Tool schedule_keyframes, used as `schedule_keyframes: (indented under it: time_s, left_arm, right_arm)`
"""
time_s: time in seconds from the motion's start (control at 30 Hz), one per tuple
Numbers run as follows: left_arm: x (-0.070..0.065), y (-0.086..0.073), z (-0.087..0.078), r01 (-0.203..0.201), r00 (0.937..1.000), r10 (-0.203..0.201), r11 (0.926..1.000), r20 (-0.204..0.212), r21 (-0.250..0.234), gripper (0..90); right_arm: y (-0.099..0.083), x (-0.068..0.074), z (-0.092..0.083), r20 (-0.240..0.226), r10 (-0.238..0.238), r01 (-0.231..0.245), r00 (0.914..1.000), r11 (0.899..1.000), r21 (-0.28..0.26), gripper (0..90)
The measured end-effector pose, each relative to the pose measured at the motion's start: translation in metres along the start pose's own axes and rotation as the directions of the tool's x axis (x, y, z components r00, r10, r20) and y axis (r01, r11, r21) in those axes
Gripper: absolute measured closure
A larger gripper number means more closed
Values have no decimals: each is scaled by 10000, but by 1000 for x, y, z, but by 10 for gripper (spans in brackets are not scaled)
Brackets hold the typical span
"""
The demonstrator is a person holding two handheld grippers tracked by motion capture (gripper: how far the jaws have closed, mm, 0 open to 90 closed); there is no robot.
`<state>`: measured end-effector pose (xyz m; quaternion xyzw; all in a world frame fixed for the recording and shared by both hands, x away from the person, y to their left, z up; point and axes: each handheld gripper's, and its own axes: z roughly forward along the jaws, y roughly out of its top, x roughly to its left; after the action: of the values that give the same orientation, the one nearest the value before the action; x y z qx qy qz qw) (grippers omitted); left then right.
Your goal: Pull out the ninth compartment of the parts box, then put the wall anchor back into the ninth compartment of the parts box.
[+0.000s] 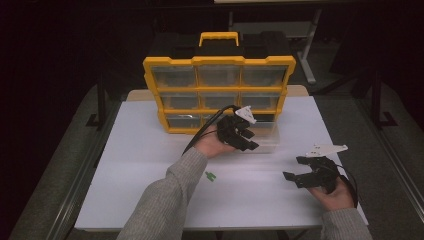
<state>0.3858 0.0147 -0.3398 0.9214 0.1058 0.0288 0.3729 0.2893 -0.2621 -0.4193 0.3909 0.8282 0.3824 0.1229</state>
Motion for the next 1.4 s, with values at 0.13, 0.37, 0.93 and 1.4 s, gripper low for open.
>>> schedule_keyframes:
  time_s: [0.13,0.37,0.93,1.4]
  left_arm:
    - [0,-3,-6,57,10000,-57,9999,-2,-124,529]
    - [0,-8,-18,217,9997,-220,9991,-89,-355,510]
    - [-5,-22,-34,332,9993,-339,9988,-185,-371,477]
    - [-12,-39,-49,571,9973,-602,9958,-425,-719,419]
  right_arm:
    - [-1,1,0,2,15,-15,10000,10000,-12,206]
    - [-4,0,-4,42,111,-111,9999,9999,-12,206]
    - [-7,1,-6,35,179,-180,9998,9998,107,208]
    - [-3,3,-3,-65,51,-50,10000,9998,184,207]
